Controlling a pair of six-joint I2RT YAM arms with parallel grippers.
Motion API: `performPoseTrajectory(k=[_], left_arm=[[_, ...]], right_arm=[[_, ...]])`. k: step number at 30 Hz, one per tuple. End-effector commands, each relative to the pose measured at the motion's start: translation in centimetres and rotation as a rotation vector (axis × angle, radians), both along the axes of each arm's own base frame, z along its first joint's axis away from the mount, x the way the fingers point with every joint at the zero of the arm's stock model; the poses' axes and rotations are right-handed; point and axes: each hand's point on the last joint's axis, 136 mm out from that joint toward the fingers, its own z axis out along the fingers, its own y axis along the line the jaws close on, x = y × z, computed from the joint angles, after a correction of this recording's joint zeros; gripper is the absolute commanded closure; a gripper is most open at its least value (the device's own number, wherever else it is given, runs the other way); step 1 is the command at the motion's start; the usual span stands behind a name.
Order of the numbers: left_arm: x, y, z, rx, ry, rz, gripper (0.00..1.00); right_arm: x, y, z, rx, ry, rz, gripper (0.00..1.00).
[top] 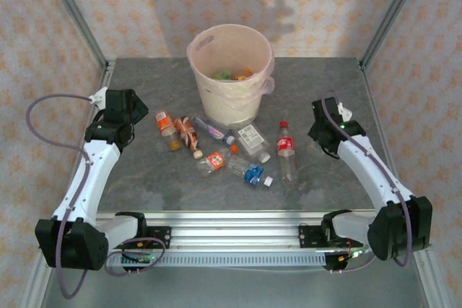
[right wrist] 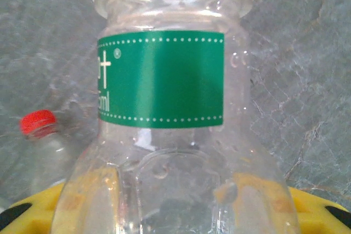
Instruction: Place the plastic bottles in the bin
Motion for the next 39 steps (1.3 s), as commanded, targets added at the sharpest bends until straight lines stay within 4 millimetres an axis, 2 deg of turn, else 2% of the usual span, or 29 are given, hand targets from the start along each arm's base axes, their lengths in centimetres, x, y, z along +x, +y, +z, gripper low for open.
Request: performPoseTrajectory(k=[1,11,15,19,22,30,35,39], left_arm=[[0.9,-0.5,-0.9,-0.044,-0.009,-0.015,0.00],[1.6,-1.7,-3.0,-0.097,0.023,-0.070,0.00],[1.8,-2.0,-3.3,-0.115,0.020,-0.079,0.00],[2.0,-2.4,-3.3,-0.134,0.017,-0.092,0.00],[2.0,-2.4,-3.2,-0.137,0.013,-0.094,0.00],[2.3,-2.7,-3.2,-0.150,0.008,-0.105,0.00],[2.4,-2.9,-3.2,-0.158,0.005,-0.112,0.00],[2.5,-3.0,-3.4,-0.166,0.005,-0.118,0.00]], right_arm=[[0.3,1.6,4.1,-0.071,-0.054,0.075,0.82],[6.0,11.4,18.2,-0.048,-0.353,0.338,0.82],[8.4,15.5,22.6,-0.012,-0.444,0.449,0.82],[10.9,18.6,25.6,0.006,-0.502,0.528,0.82],[12.9,20.2,26.9,-0.001,-0.529,0.559,0.82],[17.3,24.0,26.8,0.001,-0.559,0.627,0.82],[19.1,26.1,25.6,0.020,-0.569,0.670,0.82],[20.1,26.9,23.3,0.012,-0.527,0.683,0.82]])
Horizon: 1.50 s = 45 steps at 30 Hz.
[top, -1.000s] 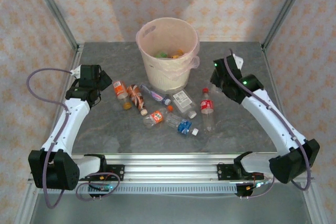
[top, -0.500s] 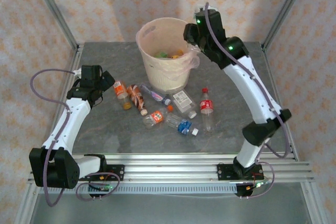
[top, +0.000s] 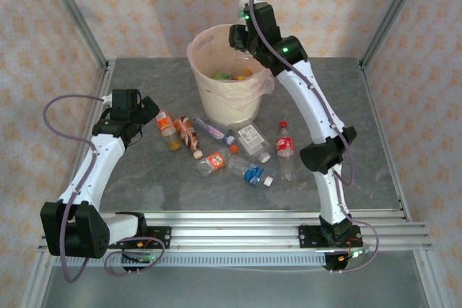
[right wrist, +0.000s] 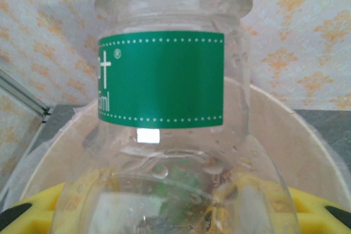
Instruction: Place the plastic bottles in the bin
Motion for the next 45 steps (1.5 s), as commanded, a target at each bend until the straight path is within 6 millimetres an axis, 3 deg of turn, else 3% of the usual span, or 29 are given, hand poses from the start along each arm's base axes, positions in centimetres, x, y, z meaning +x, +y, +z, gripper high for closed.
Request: performPoseTrajectory(k=[1,8,14,22,33,41,45], left_arm=[[0.3,0.1,-0.2,-0.016,-0.010,0.006,0.00],[0.8,-0.3,-1.1,-0.035,0.006,-0.002,0.00],[1.0,-0.3,-1.7,-0.038,0.025,-0.002,0.00],[1.5,-0.7,-3.3,-0.053,0.059,-0.022,0.00],[2.7,-1.6,-5.6,-0.090,0.104,-0.058,0.00],[3.7,-2.2,-6.6,-0.107,0.115,-0.083,0.00],[4.2,-2.7,-7.5,-0.108,0.137,-0.098,0.00]], right_arm=[[0.4,0.7,-0.4,-0.012,-0.006,0.026,0.82],[1.4,1.8,-5.9,-0.079,0.104,0.052,0.80],[1.9,2.2,-9.1,-0.129,0.164,0.064,0.74],[2.2,2.0,-11.1,-0.168,0.199,0.059,0.46],[1.9,1.6,-10.3,-0.176,0.188,0.054,0.24],[0.8,0.2,-6.1,-0.175,0.117,0.031,0.01],[-0.3,-1.2,-3.9,-0.172,0.093,-0.001,0.01]])
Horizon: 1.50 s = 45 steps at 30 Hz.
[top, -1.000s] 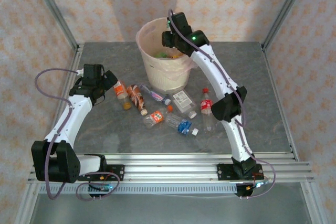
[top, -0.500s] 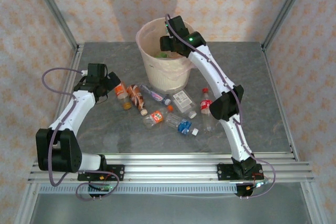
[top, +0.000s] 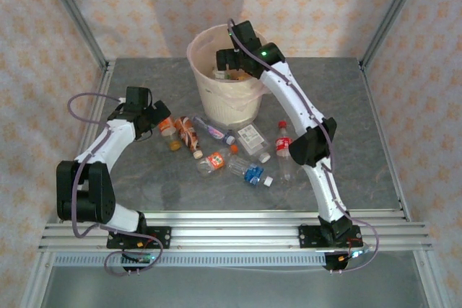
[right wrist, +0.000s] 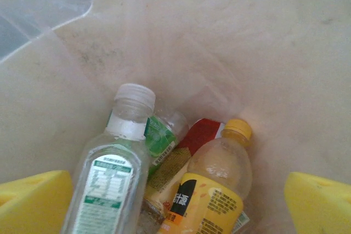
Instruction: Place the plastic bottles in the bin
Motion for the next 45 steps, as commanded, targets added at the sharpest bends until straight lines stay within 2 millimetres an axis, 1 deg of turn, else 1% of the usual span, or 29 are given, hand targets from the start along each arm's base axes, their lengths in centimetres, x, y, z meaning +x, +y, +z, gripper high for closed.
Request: performPoseTrajectory(k=[1,4,11,14,16,17,18,21,26,31,33,34,35,37,38,40,43,45], left_arm=[[1.0,-0.7,-0.2,-0.004,-0.007,-0.025,0.00],[1.4,-1.1,-0.9,0.001,0.011,-0.038,0.02],[2.4,-1.5,-2.4,0.007,0.048,-0.053,0.11],[2.6,-1.5,-2.9,0.009,0.061,-0.052,0.12],[2.8,-1.4,-3.3,0.011,0.070,-0.049,0.14],[2.8,-1.4,-3.4,0.012,0.074,-0.048,0.14],[2.9,-1.4,-3.6,0.013,0.078,-0.046,0.14],[2.9,-1.2,-4.3,0.018,0.097,-0.040,0.17],[3.0,-0.9,-5.4,0.028,0.125,-0.025,0.17],[2.8,-0.7,-6.2,0.034,0.146,-0.009,0.17],[2.7,-0.5,-6.5,0.038,0.156,-0.002,0.17],[2.6,-0.5,-6.7,0.039,0.160,0.001,0.17],[2.6,-0.4,-6.8,0.040,0.163,0.004,0.17],[2.5,-0.3,-7.0,0.042,0.168,0.008,0.18],[2.5,-0.2,-7.0,0.044,0.169,0.010,0.19],[2.4,-0.1,-7.2,0.046,0.172,0.015,0.25],[2.2,0.2,-7.2,0.052,0.178,0.023,0.32],[2.2,0.3,-7.0,0.056,0.176,0.027,0.35]], right_arm=[[-2.4,-3.0,7.3,0.022,-0.111,-0.055,0.01],[-3.5,-4.5,8.4,0.015,-0.110,-0.101,0.01],[-6.8,-8.1,9.6,0.008,-0.108,-0.208,0.01],[-8.3,-9.5,9.4,0.020,-0.119,-0.235,0.01],[-9.6,-10.7,9.4,0.035,-0.139,-0.265,0.01],[-10.2,-11.4,8.9,0.033,-0.137,-0.280,0.01],[-10.8,-11.9,9.0,0.040,-0.146,-0.292,0.01],[-12.9,-13.9,8.5,0.048,-0.158,-0.336,0.01],[-16.2,-17.0,6.6,0.048,-0.157,-0.413,0.01],[-19.0,-19.7,4.6,0.053,-0.144,-0.490,0.01],[-19.8,-20.4,3.8,0.059,-0.139,-0.508,0.01],[-20.1,-20.6,2.8,0.047,-0.120,-0.518,0.01],[-20.7,-21.0,3.0,0.061,-0.127,-0.523,0.01],[-21.2,-21.4,2.2,0.054,-0.112,-0.533,0.01],[-21.5,-21.6,1.8,0.046,-0.103,-0.538,0.01],[-21.9,-22.1,0.8,0.020,-0.081,-0.555,0.01],[-22.5,-22.6,-0.6,-0.006,-0.051,-0.577,0.01],[-22.7,-22.8,-1.3,-0.016,-0.036,-0.587,0.01]])
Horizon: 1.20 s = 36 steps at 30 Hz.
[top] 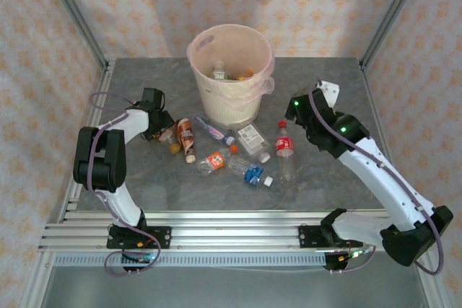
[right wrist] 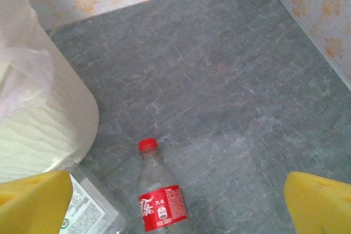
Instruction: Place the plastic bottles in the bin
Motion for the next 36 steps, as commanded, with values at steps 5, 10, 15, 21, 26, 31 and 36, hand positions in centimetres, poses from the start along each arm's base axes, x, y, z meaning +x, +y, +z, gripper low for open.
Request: performPoseTrajectory(k=[5,10,15,21,26,31,36], left_arm=[[0.1,1.6,1.6,0.059,-0.018,0.031,0.41],[0.1,1.9,3.3,0.081,-0.041,0.028,0.43],[-0.2,2.5,5.1,0.117,-0.057,0.039,0.45],[-0.5,3.1,9.7,0.152,-0.129,0.041,0.45],[-0.3,2.2,15.8,0.127,-0.273,0.018,0.48],[0.1,-0.4,23.4,0.121,-0.449,-0.053,0.48],[1.0,-4.0,31.5,0.091,-0.650,-0.134,0.48]], right_arm=[[-1.5,-1.8,-3.3,-0.027,0.065,-0.086,0.01],[-1.9,-2.1,-5.5,-0.003,0.119,-0.104,0.01],[-2.0,-2.2,-7.5,0.041,0.175,-0.108,0.01],[-2.3,-2.4,-9.5,0.066,0.225,-0.115,0.01],[-2.5,-1.9,-11.0,0.101,0.258,-0.104,0.01],[-2.5,-1.6,-11.8,0.116,0.273,-0.094,0.01],[-2.5,-1.4,-12.0,0.126,0.270,-0.089,0.01]])
